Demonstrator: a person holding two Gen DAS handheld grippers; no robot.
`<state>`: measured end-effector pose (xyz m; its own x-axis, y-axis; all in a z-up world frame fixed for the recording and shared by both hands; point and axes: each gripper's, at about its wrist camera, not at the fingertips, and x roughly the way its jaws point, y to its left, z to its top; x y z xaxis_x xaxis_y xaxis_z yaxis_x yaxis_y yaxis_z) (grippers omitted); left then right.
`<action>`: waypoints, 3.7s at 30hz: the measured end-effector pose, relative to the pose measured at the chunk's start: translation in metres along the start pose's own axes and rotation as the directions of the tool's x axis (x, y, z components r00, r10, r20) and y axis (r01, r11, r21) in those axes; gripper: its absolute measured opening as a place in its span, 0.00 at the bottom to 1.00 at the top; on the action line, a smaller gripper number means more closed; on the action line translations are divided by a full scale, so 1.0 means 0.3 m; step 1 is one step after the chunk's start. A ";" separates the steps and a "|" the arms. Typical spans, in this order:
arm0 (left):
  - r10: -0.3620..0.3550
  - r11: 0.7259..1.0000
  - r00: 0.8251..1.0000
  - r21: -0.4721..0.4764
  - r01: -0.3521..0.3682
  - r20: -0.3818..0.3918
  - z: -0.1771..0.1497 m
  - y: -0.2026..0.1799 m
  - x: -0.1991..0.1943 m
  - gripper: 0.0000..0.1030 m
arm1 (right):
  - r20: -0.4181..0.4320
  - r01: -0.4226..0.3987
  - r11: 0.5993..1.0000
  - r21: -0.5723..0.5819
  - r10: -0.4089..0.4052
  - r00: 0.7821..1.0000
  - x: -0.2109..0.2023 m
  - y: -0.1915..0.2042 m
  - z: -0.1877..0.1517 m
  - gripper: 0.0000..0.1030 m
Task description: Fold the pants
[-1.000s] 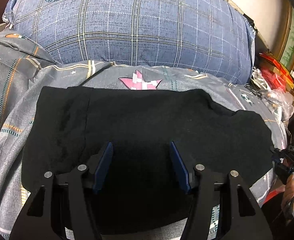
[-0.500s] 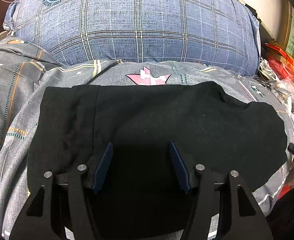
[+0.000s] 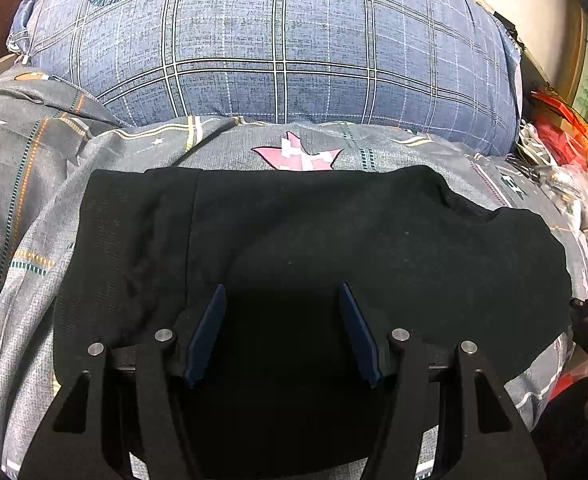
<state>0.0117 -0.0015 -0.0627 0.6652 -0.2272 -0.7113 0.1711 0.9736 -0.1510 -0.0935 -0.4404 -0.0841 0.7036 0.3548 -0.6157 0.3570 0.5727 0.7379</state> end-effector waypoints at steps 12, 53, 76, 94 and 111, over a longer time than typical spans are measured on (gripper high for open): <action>0.000 1.000 1.000 -0.009 0.000 -0.002 0.002 -0.004 0.002 0.57 | 0.030 -0.004 1.000 -0.007 0.005 1.000 -0.009 -0.016 0.003 0.25; -0.300 0.892 0.944 0.310 0.329 -0.140 0.175 -0.570 -0.026 0.58 | 0.212 0.000 0.998 0.067 -0.014 0.977 -0.098 -0.074 0.079 0.15; -0.420 0.861 0.791 0.079 0.502 -0.446 0.377 -0.722 0.053 0.68 | 0.308 0.136 0.833 -0.536 0.044 0.950 -0.122 0.363 -0.130 0.14; -0.487 0.870 0.776 -0.139 0.474 -0.401 0.338 -0.315 0.058 0.72 | 0.259 0.290 0.345 -0.893 -0.134 0.957 0.310 0.675 -0.543 0.13; -0.379 0.906 0.831 0.022 0.424 -0.406 0.302 -0.465 0.104 0.77 | 0.301 0.326 0.260 -0.909 -0.134 0.944 0.347 0.644 -0.550 0.13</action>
<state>0.0744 -0.1461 -0.0016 0.1932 -0.5496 -0.8128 0.4525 0.7850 -0.4232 -0.0527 -0.1709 -0.0514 0.8015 0.0363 -0.5970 -0.2358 0.9364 -0.2597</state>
